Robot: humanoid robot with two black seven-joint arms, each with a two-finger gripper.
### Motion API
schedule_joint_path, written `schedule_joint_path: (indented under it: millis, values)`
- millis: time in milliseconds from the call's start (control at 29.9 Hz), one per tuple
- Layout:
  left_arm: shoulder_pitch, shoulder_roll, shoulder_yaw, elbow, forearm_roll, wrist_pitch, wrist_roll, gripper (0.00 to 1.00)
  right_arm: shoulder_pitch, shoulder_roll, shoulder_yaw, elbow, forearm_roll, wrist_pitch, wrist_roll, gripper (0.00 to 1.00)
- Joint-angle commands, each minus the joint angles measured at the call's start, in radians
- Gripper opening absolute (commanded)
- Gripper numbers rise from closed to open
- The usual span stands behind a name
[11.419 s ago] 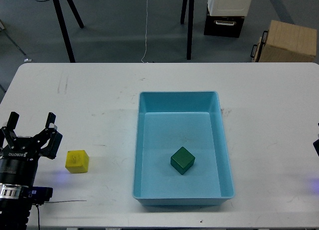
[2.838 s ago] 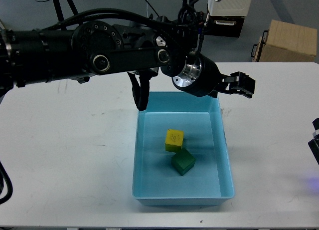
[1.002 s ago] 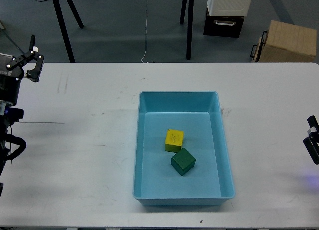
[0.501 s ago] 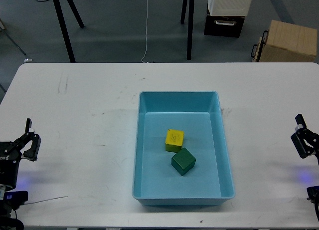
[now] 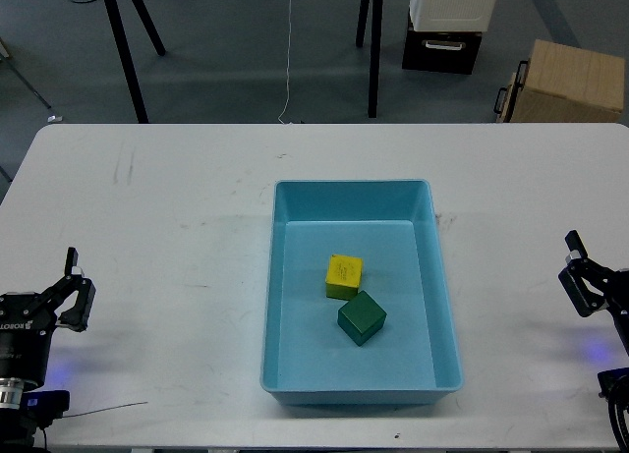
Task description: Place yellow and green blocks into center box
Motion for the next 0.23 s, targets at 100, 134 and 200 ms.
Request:
schedule_joint_path:
  millis: [100,134,200]
  values:
    - [-0.001,0.001,0.001,-0.002,0.000,0.000,0.000,1.00,0.000,-0.002,0.009,0.001,0.000,0.000,0.001,0.99]
    - [-0.001,0.001,0.001,-0.002,0.000,0.000,0.000,1.00,0.000,-0.002,0.009,0.001,0.000,0.000,0.001,0.99]
    - [-0.002,0.001,0.001,-0.002,0.000,0.000,0.000,1.00,0.000,-0.002,0.009,0.003,0.000,0.000,0.001,0.99]
